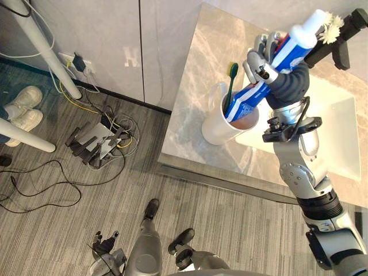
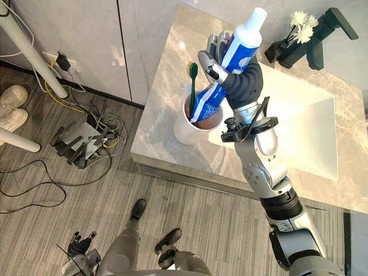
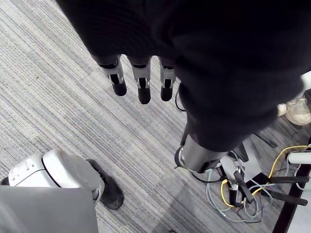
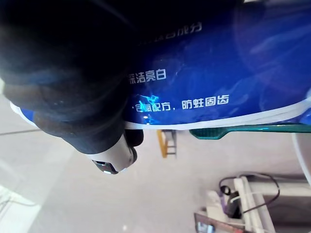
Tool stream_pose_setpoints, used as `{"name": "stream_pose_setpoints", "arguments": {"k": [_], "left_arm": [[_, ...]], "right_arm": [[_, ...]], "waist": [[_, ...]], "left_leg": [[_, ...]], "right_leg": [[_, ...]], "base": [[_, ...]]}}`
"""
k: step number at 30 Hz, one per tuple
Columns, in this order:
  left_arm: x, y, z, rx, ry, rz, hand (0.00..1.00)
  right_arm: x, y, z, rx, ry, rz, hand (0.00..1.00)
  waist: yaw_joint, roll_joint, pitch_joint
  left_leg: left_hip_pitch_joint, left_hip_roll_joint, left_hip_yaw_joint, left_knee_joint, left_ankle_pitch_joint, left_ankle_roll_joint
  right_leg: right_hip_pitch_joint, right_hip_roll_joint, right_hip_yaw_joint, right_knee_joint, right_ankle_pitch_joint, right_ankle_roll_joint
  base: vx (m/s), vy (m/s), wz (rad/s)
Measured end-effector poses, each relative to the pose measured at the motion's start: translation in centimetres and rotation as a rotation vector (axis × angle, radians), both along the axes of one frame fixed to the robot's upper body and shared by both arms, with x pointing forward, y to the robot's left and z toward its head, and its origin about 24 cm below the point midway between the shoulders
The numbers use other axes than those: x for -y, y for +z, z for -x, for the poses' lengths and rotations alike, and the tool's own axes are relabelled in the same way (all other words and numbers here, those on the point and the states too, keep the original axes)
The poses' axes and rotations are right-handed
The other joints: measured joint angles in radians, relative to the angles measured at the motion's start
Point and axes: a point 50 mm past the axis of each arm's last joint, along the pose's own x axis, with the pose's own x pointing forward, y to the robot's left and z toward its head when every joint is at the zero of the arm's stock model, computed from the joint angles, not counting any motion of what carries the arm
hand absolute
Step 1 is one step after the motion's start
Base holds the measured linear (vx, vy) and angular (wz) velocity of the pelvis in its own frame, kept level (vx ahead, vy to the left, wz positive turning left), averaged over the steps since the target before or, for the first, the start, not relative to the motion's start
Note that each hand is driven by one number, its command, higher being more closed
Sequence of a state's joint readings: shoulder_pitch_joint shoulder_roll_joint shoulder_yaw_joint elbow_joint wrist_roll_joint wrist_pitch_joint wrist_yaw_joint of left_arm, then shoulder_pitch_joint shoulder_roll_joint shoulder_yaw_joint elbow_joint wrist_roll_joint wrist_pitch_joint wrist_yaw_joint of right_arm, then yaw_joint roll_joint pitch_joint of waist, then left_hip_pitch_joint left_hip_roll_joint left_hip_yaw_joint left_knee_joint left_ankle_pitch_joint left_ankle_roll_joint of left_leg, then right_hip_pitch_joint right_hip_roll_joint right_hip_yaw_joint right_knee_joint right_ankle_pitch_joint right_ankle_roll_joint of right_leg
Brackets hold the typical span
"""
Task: Organize washtable
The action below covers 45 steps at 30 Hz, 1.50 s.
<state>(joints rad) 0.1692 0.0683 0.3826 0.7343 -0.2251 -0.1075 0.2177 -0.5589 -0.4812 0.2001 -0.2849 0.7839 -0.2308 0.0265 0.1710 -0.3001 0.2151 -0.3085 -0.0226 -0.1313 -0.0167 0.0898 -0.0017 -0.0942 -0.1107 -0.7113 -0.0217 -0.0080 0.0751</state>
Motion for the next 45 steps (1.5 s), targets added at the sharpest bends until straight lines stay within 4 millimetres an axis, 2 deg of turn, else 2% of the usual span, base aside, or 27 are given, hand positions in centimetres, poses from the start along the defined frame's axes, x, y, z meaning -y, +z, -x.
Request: {"name": "stream_pose_setpoints", "arguments": {"k": [27, 28, 45], "left_arm": [[-0.1, 0.1, -0.1, 0.017, -0.017, 0.001, 0.00], [-0.1, 0.1, -0.1, 0.017, -0.017, 0.000, 0.00], [-0.1, 0.1, -0.1, 0.016, -0.018, 0.001, 0.00]], "right_arm": [[0.3, -1.3, 0.3, 0.005, -0.034, 0.116, 1.00], [0.3, -1.4, 0.3, 0.009, -0.028, 0.125, 0.00], [0.2, -1.4, 0.5, 0.017, -0.030, 0.134, 0.00]], "waist": [[0.000, 0.000, 0.000], [0.000, 0.000, 0.000], [0.000, 0.000, -0.001]], "left_leg": [[-0.008, -0.006, -0.009, 0.011, 0.000, 0.000], [-0.009, -0.008, -0.009, 0.013, 0.000, 0.000], [-0.010, -0.012, -0.009, 0.016, 0.000, 0.001]], "right_leg": [[0.001, -0.003, -0.004, 0.001, -0.002, -0.003], [0.001, -0.004, -0.005, 0.001, -0.003, -0.004], [0.002, -0.008, -0.007, 0.002, -0.003, -0.004]], "base": [[0.00, 0.005, 0.00], [0.00, 0.000, 0.00], [0.00, 0.000, 0.00]]}}
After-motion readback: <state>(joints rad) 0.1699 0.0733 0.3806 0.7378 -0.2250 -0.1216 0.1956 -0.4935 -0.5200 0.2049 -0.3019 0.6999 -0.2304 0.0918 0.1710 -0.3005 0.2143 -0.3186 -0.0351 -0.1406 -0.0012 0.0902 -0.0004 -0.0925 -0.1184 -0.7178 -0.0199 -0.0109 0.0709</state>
